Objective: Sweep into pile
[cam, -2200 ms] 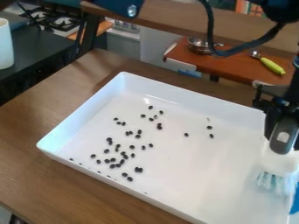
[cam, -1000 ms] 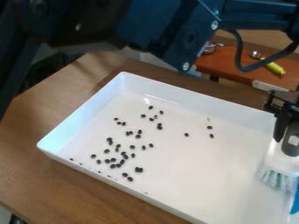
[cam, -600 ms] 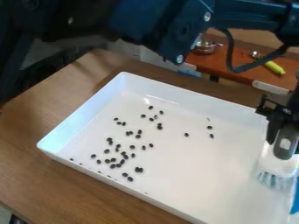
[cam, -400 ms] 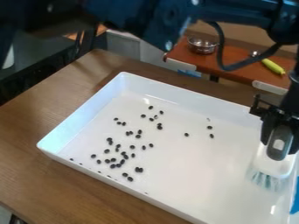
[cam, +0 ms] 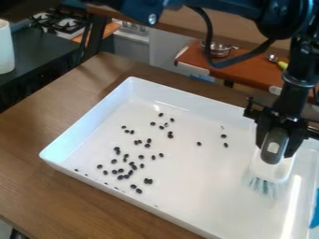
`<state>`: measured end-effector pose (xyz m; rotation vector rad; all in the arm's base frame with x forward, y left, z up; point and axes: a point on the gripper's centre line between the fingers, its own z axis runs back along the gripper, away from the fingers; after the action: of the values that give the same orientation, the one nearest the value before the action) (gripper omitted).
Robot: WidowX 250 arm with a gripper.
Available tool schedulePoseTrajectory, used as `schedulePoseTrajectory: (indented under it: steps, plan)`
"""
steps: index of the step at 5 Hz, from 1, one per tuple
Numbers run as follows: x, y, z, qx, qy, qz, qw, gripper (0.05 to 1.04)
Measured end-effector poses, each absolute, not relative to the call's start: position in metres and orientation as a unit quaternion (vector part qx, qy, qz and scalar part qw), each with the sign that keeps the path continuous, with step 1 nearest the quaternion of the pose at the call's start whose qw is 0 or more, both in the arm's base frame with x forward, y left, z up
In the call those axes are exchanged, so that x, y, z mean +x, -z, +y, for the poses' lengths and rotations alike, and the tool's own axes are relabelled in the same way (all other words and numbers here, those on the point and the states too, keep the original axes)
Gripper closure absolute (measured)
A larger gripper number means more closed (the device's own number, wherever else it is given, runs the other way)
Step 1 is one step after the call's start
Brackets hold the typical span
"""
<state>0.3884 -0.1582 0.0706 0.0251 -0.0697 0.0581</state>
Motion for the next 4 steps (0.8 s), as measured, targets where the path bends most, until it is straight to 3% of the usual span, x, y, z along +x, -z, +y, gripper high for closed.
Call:
schedulePoseTrajectory:
  steps: [4]
  plan:
    - [0.376, -0.076, -0.069, 0.012, -0.076, -0.01, 0.997, 0.588]
